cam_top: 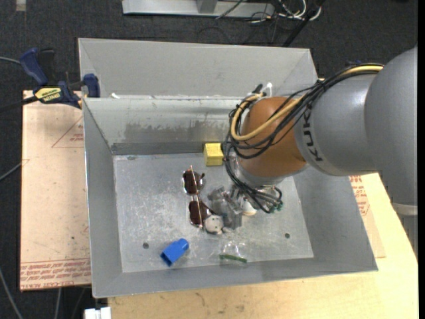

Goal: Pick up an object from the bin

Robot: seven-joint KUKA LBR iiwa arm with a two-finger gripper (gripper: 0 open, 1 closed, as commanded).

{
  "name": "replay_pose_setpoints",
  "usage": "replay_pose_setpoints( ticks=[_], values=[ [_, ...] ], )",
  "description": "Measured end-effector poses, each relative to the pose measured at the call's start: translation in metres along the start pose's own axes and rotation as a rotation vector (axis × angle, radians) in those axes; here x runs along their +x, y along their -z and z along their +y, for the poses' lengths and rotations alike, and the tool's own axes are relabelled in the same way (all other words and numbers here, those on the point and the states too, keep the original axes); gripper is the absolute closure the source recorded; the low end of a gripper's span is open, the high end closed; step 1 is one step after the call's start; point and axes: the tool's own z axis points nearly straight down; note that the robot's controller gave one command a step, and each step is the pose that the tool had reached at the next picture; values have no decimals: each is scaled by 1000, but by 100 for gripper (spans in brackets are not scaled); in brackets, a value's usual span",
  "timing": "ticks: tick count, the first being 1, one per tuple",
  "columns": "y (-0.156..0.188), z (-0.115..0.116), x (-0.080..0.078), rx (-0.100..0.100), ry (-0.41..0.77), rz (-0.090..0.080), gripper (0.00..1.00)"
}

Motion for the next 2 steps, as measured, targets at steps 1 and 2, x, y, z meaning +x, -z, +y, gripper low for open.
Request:
replay_pose_setpoints(
  ticks=[1, 2],
  values=[
    [4, 0, 1, -1, 0, 3, 100],
    [18, 1, 3, -3, 1, 10, 100]
  ],
)
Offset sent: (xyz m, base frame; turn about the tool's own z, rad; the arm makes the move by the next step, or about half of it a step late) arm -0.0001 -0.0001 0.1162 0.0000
